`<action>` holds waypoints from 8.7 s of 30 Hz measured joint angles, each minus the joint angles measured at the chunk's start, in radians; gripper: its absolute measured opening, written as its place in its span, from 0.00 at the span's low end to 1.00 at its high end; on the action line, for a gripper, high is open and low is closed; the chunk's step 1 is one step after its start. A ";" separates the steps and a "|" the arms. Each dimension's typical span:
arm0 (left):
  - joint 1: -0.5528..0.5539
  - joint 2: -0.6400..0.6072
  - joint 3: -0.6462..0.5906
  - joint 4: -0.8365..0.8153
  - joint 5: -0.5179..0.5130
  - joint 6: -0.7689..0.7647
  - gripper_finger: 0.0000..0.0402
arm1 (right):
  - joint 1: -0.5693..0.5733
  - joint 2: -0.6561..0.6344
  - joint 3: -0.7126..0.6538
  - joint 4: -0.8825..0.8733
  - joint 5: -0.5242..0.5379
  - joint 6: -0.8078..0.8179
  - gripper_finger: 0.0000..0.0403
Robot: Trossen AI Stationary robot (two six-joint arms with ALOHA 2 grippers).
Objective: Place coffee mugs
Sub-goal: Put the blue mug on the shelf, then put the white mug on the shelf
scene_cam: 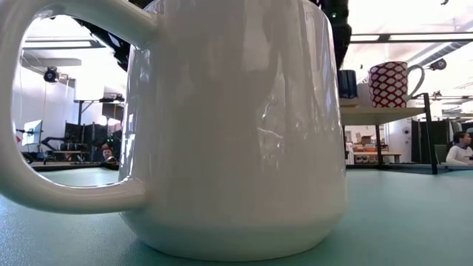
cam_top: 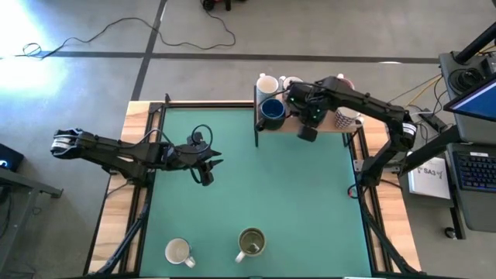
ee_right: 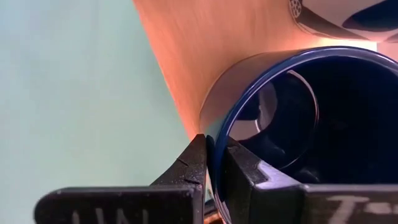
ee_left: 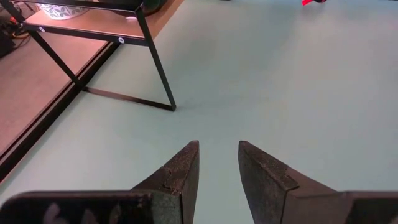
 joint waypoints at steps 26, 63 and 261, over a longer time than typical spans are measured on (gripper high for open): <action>0.000 0.000 0.000 0.001 0.000 0.000 0.24 | -0.149 -0.021 -0.001 0.015 0.002 -0.334 0.06; 0.000 0.000 0.000 0.001 0.000 0.008 0.24 | -0.203 -0.020 -0.010 0.123 -0.002 -0.448 0.06; -0.021 0.000 -0.002 -0.099 0.113 -0.187 0.24 | 0.864 0.313 -0.099 0.711 -0.313 1.291 0.36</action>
